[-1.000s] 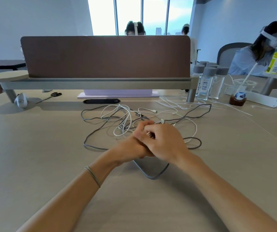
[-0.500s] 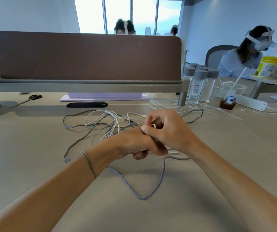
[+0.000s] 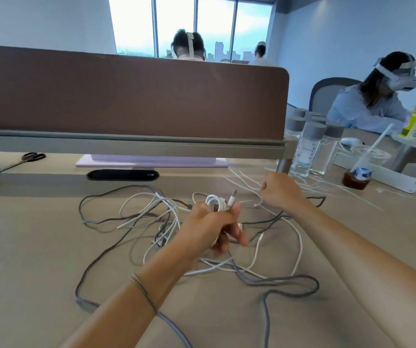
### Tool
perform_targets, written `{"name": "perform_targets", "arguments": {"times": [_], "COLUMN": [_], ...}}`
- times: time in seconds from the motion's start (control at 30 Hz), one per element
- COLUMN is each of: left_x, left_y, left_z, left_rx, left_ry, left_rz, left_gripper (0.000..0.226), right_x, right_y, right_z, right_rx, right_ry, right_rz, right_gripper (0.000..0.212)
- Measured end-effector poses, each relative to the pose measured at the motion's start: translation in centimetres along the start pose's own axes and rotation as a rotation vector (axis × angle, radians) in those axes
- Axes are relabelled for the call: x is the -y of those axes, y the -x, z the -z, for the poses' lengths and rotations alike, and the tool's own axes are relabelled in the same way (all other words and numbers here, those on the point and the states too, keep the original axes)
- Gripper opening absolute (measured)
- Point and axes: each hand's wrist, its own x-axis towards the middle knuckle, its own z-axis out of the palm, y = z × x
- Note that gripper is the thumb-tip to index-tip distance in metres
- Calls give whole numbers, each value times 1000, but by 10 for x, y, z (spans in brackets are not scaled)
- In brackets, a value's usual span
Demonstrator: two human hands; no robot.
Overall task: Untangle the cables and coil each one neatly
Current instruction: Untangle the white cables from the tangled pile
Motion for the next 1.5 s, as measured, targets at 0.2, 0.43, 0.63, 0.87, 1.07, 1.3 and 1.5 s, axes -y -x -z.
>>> {"name": "perform_targets", "arguments": {"times": [0.2,0.43,0.63,0.87,1.07,1.3,1.5], "left_x": [9,13,13,16,19,31,39], "left_y": [-5,-7,-2,26,59,87,95], "left_z": [3,8,11,3,-9,-26,-38], "left_rx": [70,-59,-79,-302,-246,-61,-140], "left_ry": [3,54,179,25,-6,9,11], "left_rz": [53,72,68,-59,-69,-55,-53], "left_gripper": [46,45,58,44,29,29,22], "right_x": [13,23,32,50,49,48,47], "right_y": [-11,-10,20,119,176,218,233], "right_z": [-16,-1,30,55,50,41,28], "right_rx": [35,-141,-156,21,0,0,59], "right_ry": [173,200,-224,-758,-997,-977,-1091], "right_rz": [22,92,185,201,162,230,243], "right_gripper": [12,9,12,24,15,37,53]}}
